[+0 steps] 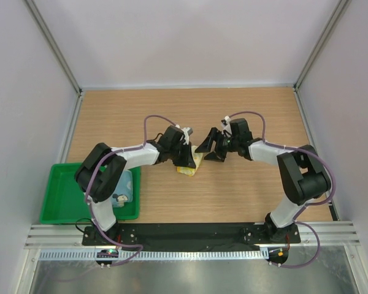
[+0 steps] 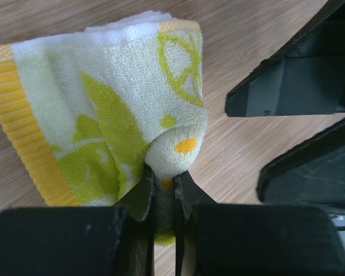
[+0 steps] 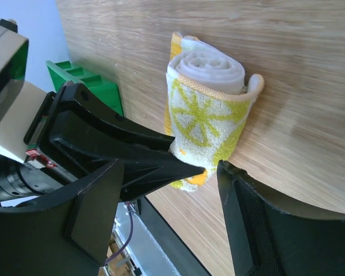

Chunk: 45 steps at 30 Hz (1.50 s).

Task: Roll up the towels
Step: Roll the towel, then place the rolled towel into the container

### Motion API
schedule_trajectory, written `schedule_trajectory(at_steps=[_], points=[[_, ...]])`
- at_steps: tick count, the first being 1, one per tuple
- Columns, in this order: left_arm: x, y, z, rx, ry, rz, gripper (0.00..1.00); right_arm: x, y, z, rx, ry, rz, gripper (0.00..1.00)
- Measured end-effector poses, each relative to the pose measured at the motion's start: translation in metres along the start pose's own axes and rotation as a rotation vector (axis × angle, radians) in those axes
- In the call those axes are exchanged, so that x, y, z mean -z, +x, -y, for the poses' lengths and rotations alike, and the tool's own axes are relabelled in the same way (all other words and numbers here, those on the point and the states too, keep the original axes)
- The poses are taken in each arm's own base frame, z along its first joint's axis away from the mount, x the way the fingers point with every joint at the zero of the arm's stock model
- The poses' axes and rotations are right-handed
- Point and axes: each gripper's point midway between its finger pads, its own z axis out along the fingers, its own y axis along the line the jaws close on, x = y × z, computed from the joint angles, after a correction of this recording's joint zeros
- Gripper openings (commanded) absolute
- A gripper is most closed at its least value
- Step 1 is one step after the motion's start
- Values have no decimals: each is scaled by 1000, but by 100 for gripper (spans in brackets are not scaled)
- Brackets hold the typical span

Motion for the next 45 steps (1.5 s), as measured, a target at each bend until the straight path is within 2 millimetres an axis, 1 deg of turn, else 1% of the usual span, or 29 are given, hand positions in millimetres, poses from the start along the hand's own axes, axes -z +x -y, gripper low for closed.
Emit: schedule_trajectory(at_steps=[2, 7, 13, 23, 31, 35, 37, 40, 41, 43, 44, 45], points=[[0, 0, 0, 15, 13, -2, 0, -7, 2, -1, 9, -3, -10, 72], [2, 0, -3, 47, 53, -13, 0, -25, 9, 8, 4, 30, -41, 72], [7, 3, -8, 112, 112, -37, 0, -36, 12, 21, -11, 70, -52, 72], [15, 7, -16, 274, 246, -93, 0, -38, 10, 20, 2, 75, -41, 72], [17, 12, -14, 310, 279, -124, 0, -45, 19, 12, 30, 70, -56, 71], [17, 13, -14, 325, 285, -131, 1, -54, 23, 8, 48, 70, -70, 70], [18, 13, -14, 330, 286, -134, 0, -59, 25, 9, 50, 82, -77, 67], [19, 14, -14, 334, 289, -137, 0, -65, 26, 9, 64, 97, -85, 56], [19, 14, -14, 336, 290, -138, 0, -67, 27, 10, 70, 105, -87, 48], [19, 14, -14, 338, 293, -141, 0, -70, 28, 13, 83, 124, -86, 40], [20, 15, -14, 341, 295, -145, 1, -72, 29, 14, 83, 127, -88, 33], [20, 16, -14, 343, 296, -147, 1, -73, 30, 15, 85, 131, -89, 30]])
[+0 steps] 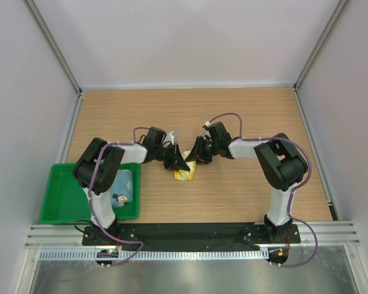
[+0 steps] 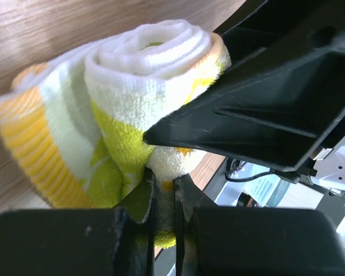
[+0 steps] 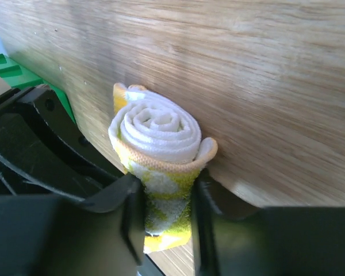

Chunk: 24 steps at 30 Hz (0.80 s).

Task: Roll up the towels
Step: Place the rolled towel into the container

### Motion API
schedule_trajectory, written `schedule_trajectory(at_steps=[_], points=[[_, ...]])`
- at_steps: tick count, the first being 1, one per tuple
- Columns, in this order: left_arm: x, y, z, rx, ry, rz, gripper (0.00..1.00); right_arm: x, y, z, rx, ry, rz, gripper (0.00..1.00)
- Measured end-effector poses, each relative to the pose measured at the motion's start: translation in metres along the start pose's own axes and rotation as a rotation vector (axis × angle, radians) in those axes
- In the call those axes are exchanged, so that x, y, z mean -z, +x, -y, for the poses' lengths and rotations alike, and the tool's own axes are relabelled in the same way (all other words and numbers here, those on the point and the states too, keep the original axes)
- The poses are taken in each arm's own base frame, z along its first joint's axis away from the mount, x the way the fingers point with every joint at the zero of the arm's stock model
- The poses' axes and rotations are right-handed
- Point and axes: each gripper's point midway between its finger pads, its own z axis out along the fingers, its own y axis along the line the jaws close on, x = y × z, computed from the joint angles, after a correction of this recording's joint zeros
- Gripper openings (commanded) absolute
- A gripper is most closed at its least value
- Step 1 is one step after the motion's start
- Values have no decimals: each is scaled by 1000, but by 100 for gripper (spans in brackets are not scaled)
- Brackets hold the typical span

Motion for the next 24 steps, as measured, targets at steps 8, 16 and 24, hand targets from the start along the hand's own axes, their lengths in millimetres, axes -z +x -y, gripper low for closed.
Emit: schedule_trajectory(at_steps=[8, 16, 24], points=[[3, 3, -2, 17, 7, -8, 17, -7, 3, -4, 12, -12, -3, 1], [12, 8, -2, 19, -39, 3, 36, -9, 10, -9, 28, -16, -17, 1], [34, 18, 3, -5, -143, 13, 42, -5, 14, -19, 38, -7, -24, 1]])
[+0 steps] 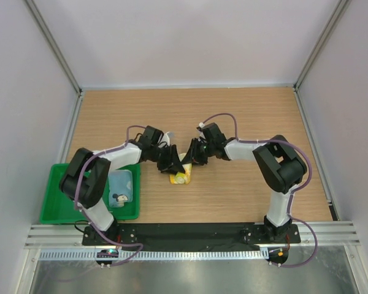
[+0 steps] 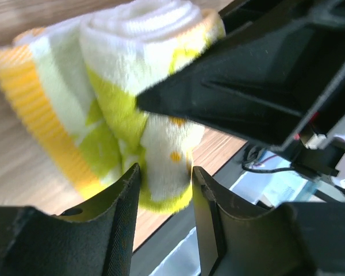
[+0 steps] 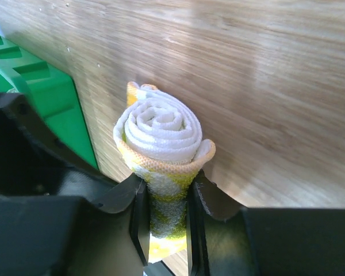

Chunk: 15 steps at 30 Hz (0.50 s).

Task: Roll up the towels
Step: Place the rolled towel into the container

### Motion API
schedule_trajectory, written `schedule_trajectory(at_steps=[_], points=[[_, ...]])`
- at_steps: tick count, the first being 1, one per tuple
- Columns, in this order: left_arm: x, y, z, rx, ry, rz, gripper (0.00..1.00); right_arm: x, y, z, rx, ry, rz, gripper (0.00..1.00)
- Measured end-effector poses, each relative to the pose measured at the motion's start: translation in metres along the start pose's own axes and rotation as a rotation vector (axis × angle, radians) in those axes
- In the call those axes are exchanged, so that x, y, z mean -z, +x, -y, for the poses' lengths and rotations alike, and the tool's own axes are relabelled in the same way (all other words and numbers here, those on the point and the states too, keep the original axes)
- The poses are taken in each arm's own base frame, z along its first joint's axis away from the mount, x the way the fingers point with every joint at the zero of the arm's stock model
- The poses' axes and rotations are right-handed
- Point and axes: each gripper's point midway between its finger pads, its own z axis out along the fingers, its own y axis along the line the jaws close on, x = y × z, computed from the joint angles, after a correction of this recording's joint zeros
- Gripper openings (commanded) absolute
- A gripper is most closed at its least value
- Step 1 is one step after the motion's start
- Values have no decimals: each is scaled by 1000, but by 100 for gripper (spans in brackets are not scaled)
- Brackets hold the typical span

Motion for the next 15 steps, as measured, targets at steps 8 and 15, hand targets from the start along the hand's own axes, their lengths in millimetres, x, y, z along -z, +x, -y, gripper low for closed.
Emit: schedule_trajectory(at_steps=[8, 15], points=[[55, -21, 36, -128, -88, 117, 42, 20, -11, -23, 18, -12, 39, 1], [116, -32, 61, -217, -182, 267, 42, 48, -28, -61, 56, -67, 99, 1]])
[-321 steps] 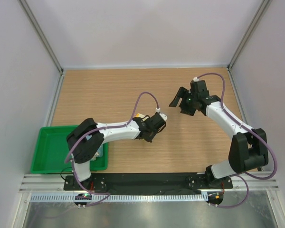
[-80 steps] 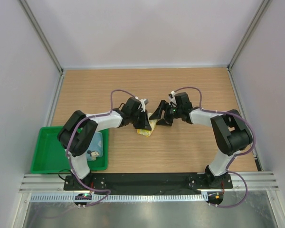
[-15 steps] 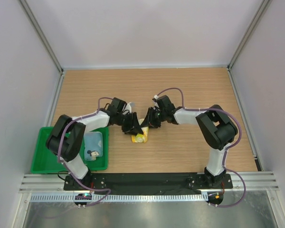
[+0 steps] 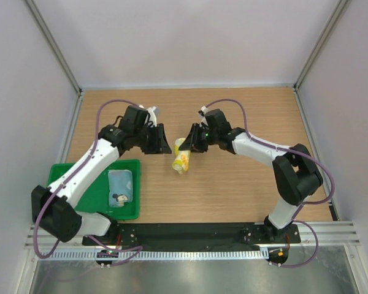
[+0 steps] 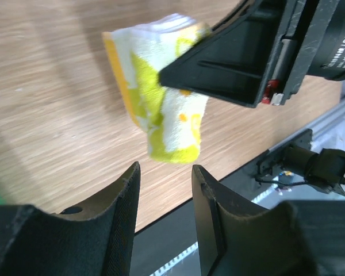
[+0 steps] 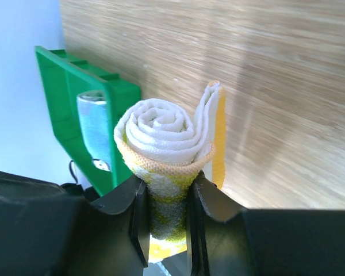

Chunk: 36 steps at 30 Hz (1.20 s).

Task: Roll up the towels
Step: Place the rolled towel into the container

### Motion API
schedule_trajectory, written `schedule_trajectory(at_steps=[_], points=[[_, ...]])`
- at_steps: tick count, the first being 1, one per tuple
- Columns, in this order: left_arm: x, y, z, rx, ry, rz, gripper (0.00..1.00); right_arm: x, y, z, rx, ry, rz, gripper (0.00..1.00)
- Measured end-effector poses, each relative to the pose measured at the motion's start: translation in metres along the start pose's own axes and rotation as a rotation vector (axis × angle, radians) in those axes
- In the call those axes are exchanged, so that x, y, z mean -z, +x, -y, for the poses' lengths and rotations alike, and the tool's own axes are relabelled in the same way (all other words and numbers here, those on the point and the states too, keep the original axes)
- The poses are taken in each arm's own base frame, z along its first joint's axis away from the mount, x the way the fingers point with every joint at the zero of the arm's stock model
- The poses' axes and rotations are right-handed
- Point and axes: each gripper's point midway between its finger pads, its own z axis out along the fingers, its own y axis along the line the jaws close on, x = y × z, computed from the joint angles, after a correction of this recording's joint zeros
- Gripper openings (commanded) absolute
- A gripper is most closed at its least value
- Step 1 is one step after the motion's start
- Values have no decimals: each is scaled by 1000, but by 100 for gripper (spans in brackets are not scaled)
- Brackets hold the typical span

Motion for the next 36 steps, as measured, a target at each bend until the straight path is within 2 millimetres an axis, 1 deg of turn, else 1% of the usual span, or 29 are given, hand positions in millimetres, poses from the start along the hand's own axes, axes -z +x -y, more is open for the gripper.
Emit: schedule_trajectory(at_steps=[4, 6, 9, 11, 14, 16, 18, 19, 21, 23, 24, 26, 29, 32, 36], points=[[42, -16, -3, -40, -80, 119, 42, 11, -9, -31, 29, -38, 25, 1], [64, -21, -5, -60, -115, 188, 43, 15, -10, -53, 52, -67, 30, 1], [102, -23, -10, -75, -166, 303, 41, 18, -7, -93, 99, -125, 33, 1], [126, -22, -12, -82, -185, 379, 43, 20, -1, -119, 132, -156, 29, 1], [167, -19, -17, -86, -209, 534, 50, 19, 12, -166, 194, -221, 21, 1], [194, -13, -22, -86, -219, 640, 52, 13, 23, -197, 231, -269, 6, 1], [221, -5, -28, -85, -229, 746, 56, 1, 37, -223, 261, -308, -19, 1], [232, -1, -30, -86, -230, 790, 59, -6, 43, -231, 270, -318, -31, 1], [254, 9, -38, -80, -237, 882, 61, -24, 59, -248, 290, -340, -64, 1], [267, 16, -45, -69, -249, 942, 64, -46, 74, -257, 299, -347, -99, 1], [270, 19, -50, -63, -258, 958, 64, -58, 81, -261, 300, -351, -114, 1], [272, 26, -58, -56, -279, 975, 66, -80, 97, -263, 299, -347, -147, 1], [276, 34, -67, -48, -293, 1005, 70, -106, 117, -261, 285, -339, -185, 1], [280, 44, -74, -48, -290, 1047, 72, -127, 132, -263, 259, -352, -204, 1], [284, 55, -81, -43, -283, 1081, 72, -147, 142, -272, 205, -404, -203, 1]])
